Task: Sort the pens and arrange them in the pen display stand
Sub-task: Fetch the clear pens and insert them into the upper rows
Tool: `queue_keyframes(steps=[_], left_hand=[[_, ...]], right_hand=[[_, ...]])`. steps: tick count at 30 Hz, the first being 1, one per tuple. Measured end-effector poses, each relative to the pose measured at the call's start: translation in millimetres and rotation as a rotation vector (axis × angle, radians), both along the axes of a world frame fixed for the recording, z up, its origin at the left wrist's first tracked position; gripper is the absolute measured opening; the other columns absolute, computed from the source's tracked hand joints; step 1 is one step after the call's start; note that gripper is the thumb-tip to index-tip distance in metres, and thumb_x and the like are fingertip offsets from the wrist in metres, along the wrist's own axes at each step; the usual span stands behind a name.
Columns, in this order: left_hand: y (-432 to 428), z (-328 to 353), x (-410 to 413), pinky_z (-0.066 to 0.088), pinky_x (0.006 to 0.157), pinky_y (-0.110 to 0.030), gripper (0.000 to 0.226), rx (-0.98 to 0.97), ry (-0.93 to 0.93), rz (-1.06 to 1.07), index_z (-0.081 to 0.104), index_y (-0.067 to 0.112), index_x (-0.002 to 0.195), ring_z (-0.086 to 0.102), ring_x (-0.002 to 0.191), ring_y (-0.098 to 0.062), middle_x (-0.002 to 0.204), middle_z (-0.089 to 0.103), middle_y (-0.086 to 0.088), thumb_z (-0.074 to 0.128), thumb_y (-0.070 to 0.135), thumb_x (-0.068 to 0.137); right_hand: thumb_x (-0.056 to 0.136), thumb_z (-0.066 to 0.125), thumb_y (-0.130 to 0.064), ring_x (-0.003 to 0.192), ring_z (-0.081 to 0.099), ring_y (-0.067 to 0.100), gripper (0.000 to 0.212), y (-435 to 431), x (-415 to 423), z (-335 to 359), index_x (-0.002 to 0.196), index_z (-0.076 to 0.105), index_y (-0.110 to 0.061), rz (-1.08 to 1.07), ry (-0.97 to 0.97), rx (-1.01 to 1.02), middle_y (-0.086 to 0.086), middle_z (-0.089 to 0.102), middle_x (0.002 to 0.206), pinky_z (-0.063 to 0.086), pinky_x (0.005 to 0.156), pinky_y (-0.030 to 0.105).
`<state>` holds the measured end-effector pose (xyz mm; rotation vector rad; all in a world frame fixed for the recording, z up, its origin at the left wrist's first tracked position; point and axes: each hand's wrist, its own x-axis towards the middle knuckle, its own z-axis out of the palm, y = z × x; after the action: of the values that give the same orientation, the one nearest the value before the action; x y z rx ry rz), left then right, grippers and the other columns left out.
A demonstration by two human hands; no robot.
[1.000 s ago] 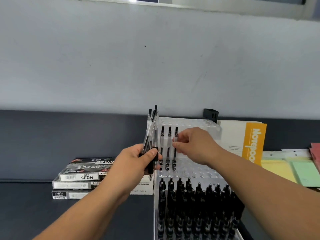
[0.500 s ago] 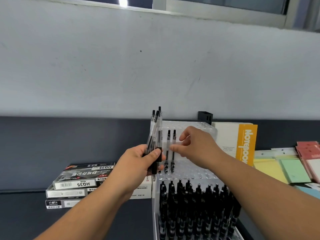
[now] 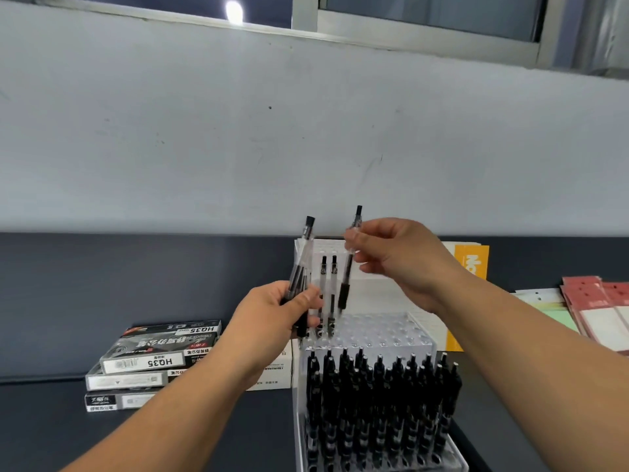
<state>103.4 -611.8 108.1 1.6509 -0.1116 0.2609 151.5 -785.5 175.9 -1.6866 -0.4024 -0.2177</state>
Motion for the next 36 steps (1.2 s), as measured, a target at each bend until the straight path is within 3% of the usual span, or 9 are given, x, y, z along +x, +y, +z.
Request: queue_keyframes(steps=[3, 9, 14, 22, 27, 29, 32, 36], left_hand=[[0, -2, 0, 0.058, 0.079, -0.034, 0.020, -0.011, 0.001, 0.014, 0.070, 0.011, 0.094, 0.071, 0.075, -0.014, 0.088, 0.074, 0.000, 0.063, 0.029, 0.090], [-2, -5, -1, 0.058, 0.083, -0.037, 0.021, 0.000, 0.004, 0.005, 0.070, 0.008, 0.094, 0.071, 0.076, -0.015, 0.089, 0.074, -0.003, 0.063, 0.028, 0.091], [-3, -4, 1, 0.056, 0.088, -0.042, 0.020, -0.038, 0.028, -0.049, 0.069, 0.008, 0.098, 0.069, 0.075, -0.014, 0.084, 0.074, -0.001, 0.062, 0.025, 0.091], [-5, -1, 5, 0.055, 0.087, -0.037, 0.017, -0.136, 0.075, -0.141, 0.070, 0.010, 0.101, 0.067, 0.077, -0.015, 0.086, 0.075, -0.003, 0.060, 0.020, 0.091], [-7, 4, 6, 0.057, 0.085, -0.034, 0.018, -0.126, 0.060, -0.184, 0.069, 0.011, 0.103, 0.068, 0.079, -0.016, 0.087, 0.075, -0.004, 0.057, 0.019, 0.093], [-8, 7, 6, 0.058, 0.079, -0.030, 0.018, -0.117, 0.052, -0.203, 0.069, 0.011, 0.103, 0.068, 0.077, -0.014, 0.087, 0.074, -0.004, 0.057, 0.018, 0.093], [-12, 10, 7, 0.057, 0.074, -0.027, 0.017, -0.087, 0.056, -0.249, 0.069, 0.012, 0.104, 0.068, 0.075, -0.013, 0.089, 0.074, -0.004, 0.057, 0.018, 0.093], [-23, 13, 7, 0.058, 0.079, -0.028, 0.018, -0.061, 0.059, -0.290, 0.068, 0.011, 0.105, 0.069, 0.079, -0.015, 0.092, 0.075, -0.005, 0.056, 0.018, 0.094]], right_hand=[[0.084, 0.074, -0.018, 0.063, 0.062, 0.008, 0.023, -1, 7, -3, 0.101, 0.069, -0.005, -0.130, -0.116, -0.063, 0.001, 0.069, 0.078, 0.054, 0.062, 0.019], [0.084, 0.074, -0.017, 0.062, 0.062, 0.009, 0.021, 4, 21, -22, 0.100, 0.067, -0.006, -0.181, -0.109, -0.136, 0.001, 0.068, 0.077, 0.056, 0.061, 0.017], [0.081, 0.078, -0.025, 0.064, 0.066, 0.013, 0.025, 8, 31, -43, 0.097, 0.070, -0.007, -0.210, -0.064, -0.341, 0.004, 0.072, 0.077, 0.060, 0.074, 0.029], [0.077, 0.081, -0.031, 0.073, 0.073, 0.024, 0.023, 2, 34, -41, 0.082, 0.066, -0.014, -0.207, -0.050, -0.492, 0.007, 0.074, 0.072, 0.060, 0.075, 0.039], [0.073, 0.081, -0.043, 0.060, 0.066, 0.005, 0.032, -5, 22, -34, 0.089, 0.066, -0.021, -0.297, -0.109, -0.570, -0.005, 0.071, 0.074, 0.057, 0.067, 0.028], [0.074, 0.077, -0.048, 0.059, 0.064, 0.004, 0.029, -7, 13, -27, 0.086, 0.068, -0.023, -0.331, -0.187, -0.459, -0.007, 0.070, 0.074, 0.054, 0.062, 0.024], [0.083, 0.071, -0.039, 0.063, 0.060, 0.006, 0.021, -5, -4, -15, 0.092, 0.073, -0.020, -0.009, -0.028, -0.126, -0.006, 0.072, 0.084, 0.050, 0.058, 0.022], [0.086, 0.070, -0.018, 0.061, 0.056, 0.004, 0.012, -6, -9, -8, 0.096, 0.072, -0.013, 0.219, 0.084, -0.042, -0.008, 0.069, 0.077, 0.046, 0.057, 0.018]])
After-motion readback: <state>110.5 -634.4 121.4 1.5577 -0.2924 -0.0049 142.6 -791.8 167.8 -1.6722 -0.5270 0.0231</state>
